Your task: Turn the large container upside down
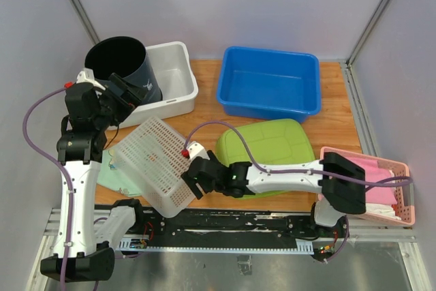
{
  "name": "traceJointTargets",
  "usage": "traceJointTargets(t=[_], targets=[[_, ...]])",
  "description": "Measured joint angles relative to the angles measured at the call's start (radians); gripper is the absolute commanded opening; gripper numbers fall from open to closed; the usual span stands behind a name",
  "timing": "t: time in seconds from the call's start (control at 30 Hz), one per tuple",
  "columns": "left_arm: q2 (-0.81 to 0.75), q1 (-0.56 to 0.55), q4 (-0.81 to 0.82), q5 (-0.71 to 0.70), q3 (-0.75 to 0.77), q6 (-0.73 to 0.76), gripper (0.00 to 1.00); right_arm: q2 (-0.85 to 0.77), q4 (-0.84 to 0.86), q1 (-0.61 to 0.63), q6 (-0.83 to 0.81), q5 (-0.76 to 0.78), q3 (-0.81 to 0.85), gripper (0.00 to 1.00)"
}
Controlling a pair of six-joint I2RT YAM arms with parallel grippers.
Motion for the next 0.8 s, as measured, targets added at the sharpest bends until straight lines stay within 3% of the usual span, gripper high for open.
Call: traceJointTargets(t=[0.17, 0.47, 0.67, 0.8], targets=[[-0.002, 0.000, 0.005, 0.041, 0.000, 0.000, 0.99, 0.133, 0.010, -0.039, 0.038, -0.005, 0.062, 0.78], [-0.019, 0.000, 0.036, 0.084, -0.015, 0.000, 0.99, 0.139, 0.019, -0.217, -0.045, -0.115, 0.085, 0.78], [-0.016, -0.009, 0.075, 0.122, -0.029, 0.006, 0.99, -0.021, -0.010, -0.263, -0.128, -0.091, 0.086, 0.80], [0.003, -0.114, 0.112, 0.093, -0.021, 0.024, 0.99, -0.179, -0.077, -0.351, -0.157, -0.026, 0.117, 0.80]])
